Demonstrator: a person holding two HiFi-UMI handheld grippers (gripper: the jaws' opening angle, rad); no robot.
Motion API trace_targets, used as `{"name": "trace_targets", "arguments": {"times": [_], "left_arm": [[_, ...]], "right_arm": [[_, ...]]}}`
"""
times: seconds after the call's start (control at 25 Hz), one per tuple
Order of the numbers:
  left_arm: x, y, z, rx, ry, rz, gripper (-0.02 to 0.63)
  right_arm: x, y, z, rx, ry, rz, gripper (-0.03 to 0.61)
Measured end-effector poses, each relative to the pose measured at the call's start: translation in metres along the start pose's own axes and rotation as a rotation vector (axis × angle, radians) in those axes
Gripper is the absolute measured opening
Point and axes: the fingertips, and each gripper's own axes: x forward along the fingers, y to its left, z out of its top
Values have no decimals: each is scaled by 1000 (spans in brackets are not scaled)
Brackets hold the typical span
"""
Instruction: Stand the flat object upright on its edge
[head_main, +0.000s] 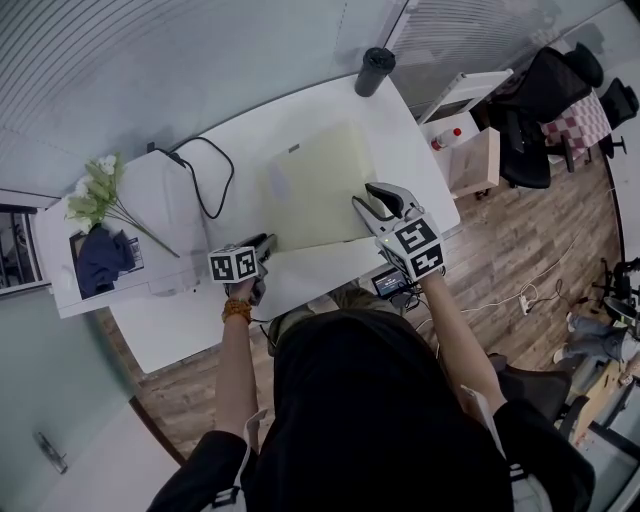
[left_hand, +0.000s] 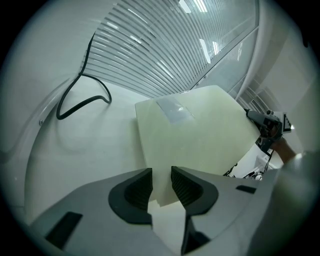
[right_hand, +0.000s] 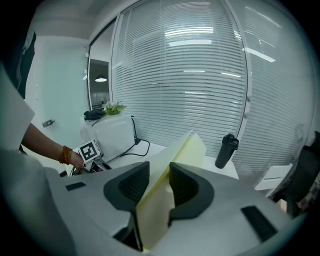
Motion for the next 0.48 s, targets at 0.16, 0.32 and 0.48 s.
{"name": "trace_targets", "arguments": {"times": [0.16,0.32,0.48], "left_arm": [[-2,0,1,0,-5,1,110],[-1,1,0,5,-4,2,110],[-1,3,0,12,1,10,109]], "right_arm": [[1,5,5,-14,-1,10,115],[1,11,9,-68,4,3,115],[2,18,13,-112,9,4,115]]}}
